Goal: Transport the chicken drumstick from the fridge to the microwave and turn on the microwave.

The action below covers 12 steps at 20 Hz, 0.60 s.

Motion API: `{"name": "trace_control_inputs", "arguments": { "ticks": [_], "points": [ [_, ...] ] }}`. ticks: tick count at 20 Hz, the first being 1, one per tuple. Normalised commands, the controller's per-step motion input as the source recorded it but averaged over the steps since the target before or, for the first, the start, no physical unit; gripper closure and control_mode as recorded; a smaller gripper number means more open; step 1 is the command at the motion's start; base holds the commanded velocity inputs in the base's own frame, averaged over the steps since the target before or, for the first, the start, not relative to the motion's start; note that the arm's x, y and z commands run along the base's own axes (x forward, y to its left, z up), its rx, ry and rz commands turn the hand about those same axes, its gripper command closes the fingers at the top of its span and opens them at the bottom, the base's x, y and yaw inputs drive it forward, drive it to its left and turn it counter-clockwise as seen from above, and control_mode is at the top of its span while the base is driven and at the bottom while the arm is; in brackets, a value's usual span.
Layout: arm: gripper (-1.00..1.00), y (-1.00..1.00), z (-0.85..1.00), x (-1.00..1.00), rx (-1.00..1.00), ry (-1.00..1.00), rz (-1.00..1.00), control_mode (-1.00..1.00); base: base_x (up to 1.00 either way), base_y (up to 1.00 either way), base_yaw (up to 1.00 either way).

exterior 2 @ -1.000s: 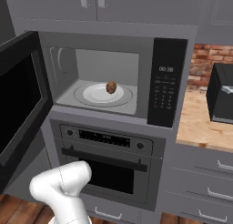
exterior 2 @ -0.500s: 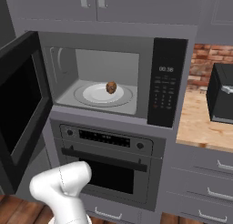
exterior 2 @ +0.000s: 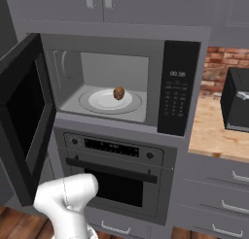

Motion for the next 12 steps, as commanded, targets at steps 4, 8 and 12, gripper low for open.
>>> {"name": "trace_control_inputs", "arguments": {
  "ticks": [4,8,12],
  "points": [
    [1.0,-0.52,0.0,0.39,0.23,0.08,0.0,-1.0,0.0,0.0,0.0],
    [1.0,-0.47,-0.05,0.65,0.22,0.01,0.0,-1.0,0.0,0.0,0.0],
    [1.0,-0.46,-0.13,0.68,0.2,0.0,0.0,-1.0,0.0,0.0,0.0]
  ]
}}
